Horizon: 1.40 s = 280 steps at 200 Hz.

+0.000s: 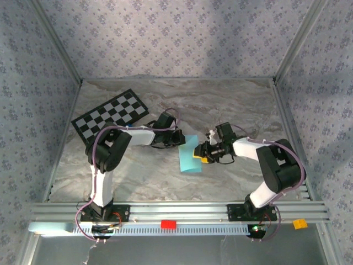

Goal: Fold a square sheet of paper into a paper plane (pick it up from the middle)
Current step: Fold the triangle a second time at the center of the table.

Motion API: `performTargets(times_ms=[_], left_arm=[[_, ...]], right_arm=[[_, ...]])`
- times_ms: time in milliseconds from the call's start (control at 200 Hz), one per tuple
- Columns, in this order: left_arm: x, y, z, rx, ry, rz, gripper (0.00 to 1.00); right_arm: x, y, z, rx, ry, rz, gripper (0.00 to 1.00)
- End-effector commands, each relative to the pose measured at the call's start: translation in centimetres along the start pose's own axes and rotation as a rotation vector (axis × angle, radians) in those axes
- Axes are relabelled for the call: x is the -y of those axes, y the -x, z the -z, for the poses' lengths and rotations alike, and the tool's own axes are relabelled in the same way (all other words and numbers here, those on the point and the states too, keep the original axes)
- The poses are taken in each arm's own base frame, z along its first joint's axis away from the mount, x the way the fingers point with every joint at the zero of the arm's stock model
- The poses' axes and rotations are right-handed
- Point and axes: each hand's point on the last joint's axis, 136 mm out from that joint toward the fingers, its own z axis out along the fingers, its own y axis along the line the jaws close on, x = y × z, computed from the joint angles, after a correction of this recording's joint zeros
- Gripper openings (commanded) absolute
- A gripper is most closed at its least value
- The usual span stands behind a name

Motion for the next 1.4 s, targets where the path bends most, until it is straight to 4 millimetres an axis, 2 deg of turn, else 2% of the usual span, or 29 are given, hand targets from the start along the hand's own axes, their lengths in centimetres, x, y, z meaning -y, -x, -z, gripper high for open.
performTargets(times_ms=[0, 160, 370, 430, 570, 700, 845, 999, 1139, 1394], left_arm=[[-0.7, -0.4, -0.5, -0.042, 0.028, -0.022, 0.09], [-0.2, 0.1, -0.6, -0.038, 0.016, -0.03, 0.11], [0.9, 0.7, 0.1, -0.02, -0.008, -0.043, 0.17], [1.6, 1.0, 0.6, -0.008, -0.023, -0.053, 0.23], [3.3, 1.9, 2.7, 0.048, -0.039, -0.081, 0.42], [4.5, 1.9, 4.7, 0.096, -0.043, -0.113, 0.49], [4.9, 1.3, 6.4, 0.134, -0.023, -0.139, 0.49], [5.5, -0.1, 7.8, 0.176, -0.006, -0.195, 0.47], [5.9, -1.6, 8.7, 0.238, 0.038, -0.297, 0.43], [5.2, -3.7, 9.6, 0.275, 0.04, -0.36, 0.41]], right_arm=[[-1.0, 1.1, -0.2, -0.009, 0.055, 0.008, 0.4], [-1.1, 1.5, -0.8, -0.027, 0.102, -0.004, 0.37], [0.5, 1.6, -1.3, -0.027, 0.043, -0.016, 0.24], [0.9, 1.6, -1.4, -0.028, 0.025, -0.022, 0.19], [1.3, 1.6, -1.3, -0.021, 0.01, -0.03, 0.16], [0.9, 1.7, -1.1, -0.009, 0.027, -0.027, 0.19], [0.3, 1.9, -0.9, -0.005, 0.053, -0.019, 0.18], [0.3, 2.1, -0.8, 0.005, 0.047, -0.016, 0.12], [0.1, 2.3, -0.7, 0.006, 0.057, -0.013, 0.18], [-0.3, 3.0, -0.8, 0.006, 0.077, -0.002, 0.17]])
